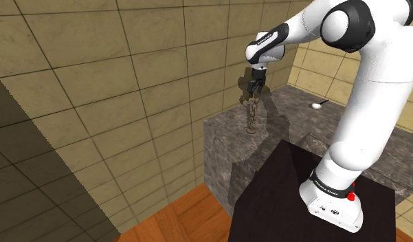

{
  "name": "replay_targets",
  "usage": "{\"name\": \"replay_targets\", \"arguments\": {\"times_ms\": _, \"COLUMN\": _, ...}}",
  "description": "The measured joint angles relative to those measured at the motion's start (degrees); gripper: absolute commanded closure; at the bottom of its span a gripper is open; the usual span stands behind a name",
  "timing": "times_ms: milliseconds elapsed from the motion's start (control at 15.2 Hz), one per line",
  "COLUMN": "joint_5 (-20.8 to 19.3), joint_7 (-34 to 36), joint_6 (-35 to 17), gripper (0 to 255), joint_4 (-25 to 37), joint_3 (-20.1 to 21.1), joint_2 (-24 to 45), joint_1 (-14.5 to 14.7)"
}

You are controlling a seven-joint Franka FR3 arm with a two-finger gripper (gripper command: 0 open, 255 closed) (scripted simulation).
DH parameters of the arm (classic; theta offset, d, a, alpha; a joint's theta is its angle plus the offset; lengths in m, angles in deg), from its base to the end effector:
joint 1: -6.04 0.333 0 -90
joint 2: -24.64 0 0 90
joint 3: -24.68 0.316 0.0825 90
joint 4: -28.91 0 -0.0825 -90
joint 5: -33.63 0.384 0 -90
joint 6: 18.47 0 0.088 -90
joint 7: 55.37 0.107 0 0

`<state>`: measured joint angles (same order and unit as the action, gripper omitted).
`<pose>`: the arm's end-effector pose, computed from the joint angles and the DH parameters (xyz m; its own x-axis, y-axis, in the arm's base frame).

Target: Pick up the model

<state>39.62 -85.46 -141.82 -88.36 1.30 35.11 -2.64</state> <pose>0.4898 -0.2958 0.3538 0.9949 -0.0895 -0.0461 -0.0914 -0.9950 -0.0400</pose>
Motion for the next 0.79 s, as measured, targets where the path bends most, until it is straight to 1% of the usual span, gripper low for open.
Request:
{"name": "replay_targets", "arguments": {"times_ms": 198, "joint_5": 2.8, "joint_7": -3.0, "joint_6": -0.6, "gripper": 0, "joint_4": 5.2, "joint_3": 0.1, "joint_2": 6.6, "joint_1": -2.0}}
{"name": "replay_targets", "arguments": {"times_ms": 330, "joint_5": 4.9, "joint_7": -5.0, "joint_6": -1.3, "gripper": 0, "joint_4": 9.4, "joint_3": 0.6, "joint_2": 11.9, "joint_1": -3.8}}
{"name": "replay_targets", "arguments": {"times_ms": 660, "joint_5": 8.1, "joint_7": -8.5, "joint_6": -0.3, "gripper": 0, "joint_4": 20.2, "joint_3": 1.7, "joint_2": 22.7, "joint_1": -8.3}}
{"name": "replay_targets", "arguments": {"times_ms": 792, "joint_5": 9.1, "joint_7": -9.3, "joint_6": 1.0, "gripper": 0, "joint_4": 26.2, "joint_3": 2.4, "joint_2": 27.5, "joint_1": -10.3}}
